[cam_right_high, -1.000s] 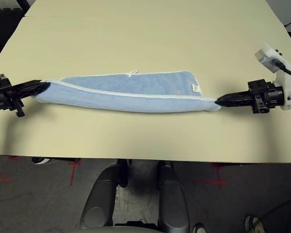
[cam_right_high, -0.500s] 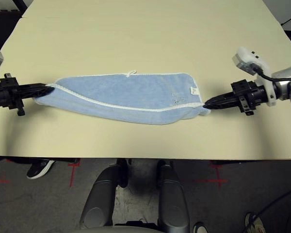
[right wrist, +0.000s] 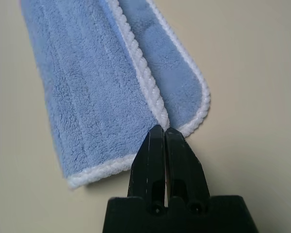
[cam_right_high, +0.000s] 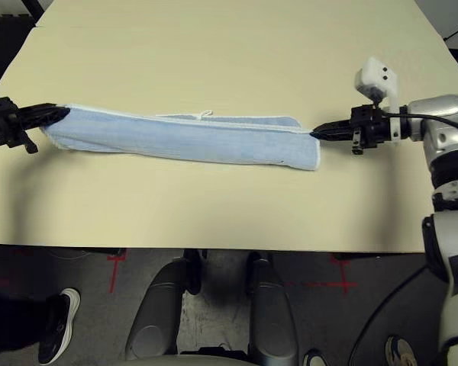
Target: Fold the towel and set it aside.
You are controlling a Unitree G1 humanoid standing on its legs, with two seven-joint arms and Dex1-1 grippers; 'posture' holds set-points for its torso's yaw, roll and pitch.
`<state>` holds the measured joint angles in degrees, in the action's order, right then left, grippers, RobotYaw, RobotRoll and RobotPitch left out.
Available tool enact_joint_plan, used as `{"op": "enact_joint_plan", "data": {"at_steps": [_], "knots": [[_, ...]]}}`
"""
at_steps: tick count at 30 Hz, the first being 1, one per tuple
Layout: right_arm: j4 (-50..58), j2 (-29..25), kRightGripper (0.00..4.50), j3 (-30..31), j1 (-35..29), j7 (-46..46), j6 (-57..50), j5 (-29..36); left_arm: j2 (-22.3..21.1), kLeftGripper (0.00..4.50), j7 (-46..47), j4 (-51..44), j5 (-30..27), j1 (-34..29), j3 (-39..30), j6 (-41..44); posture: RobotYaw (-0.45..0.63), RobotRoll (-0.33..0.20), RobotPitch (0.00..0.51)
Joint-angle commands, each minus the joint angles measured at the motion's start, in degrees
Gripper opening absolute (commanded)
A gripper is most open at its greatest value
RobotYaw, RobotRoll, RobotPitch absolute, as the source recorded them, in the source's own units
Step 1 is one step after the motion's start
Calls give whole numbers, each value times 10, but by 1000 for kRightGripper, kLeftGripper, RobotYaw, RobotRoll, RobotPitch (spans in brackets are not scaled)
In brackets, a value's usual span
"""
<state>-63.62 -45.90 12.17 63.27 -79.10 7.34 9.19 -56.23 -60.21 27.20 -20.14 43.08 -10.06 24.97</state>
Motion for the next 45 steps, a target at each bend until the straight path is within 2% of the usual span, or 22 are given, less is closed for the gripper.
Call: {"op": "enact_joint_plan", "data": {"at_steps": [1, 11, 20, 33, 45], "knots": [[-39, 8, 0, -18, 7, 46, 13, -36, 7, 23, 20, 20, 20, 5, 4, -9, -20, 0, 281], [-75, 53, 0, -40, 48, 152, 36, -91, 15, 23, 10, 12, 35, -7, 19, -4, -20, 0, 276], [-69, 66, 0, -50, 60, 151, 34, -116, 24, 23, 21, 4, 52, -26, 29, -13, -18, 0, 273], [-62, 64, 0, -48, 53, 153, 26, -139, 53, 23, 61, 55, 92, 6, 37, -66, -22, 0, 272], [-67, 49, 0, -46, 46, 159, 18, -153, 42, 23, 82, 99, 108, 20, 27, -95, -20, 0, 275]]}}
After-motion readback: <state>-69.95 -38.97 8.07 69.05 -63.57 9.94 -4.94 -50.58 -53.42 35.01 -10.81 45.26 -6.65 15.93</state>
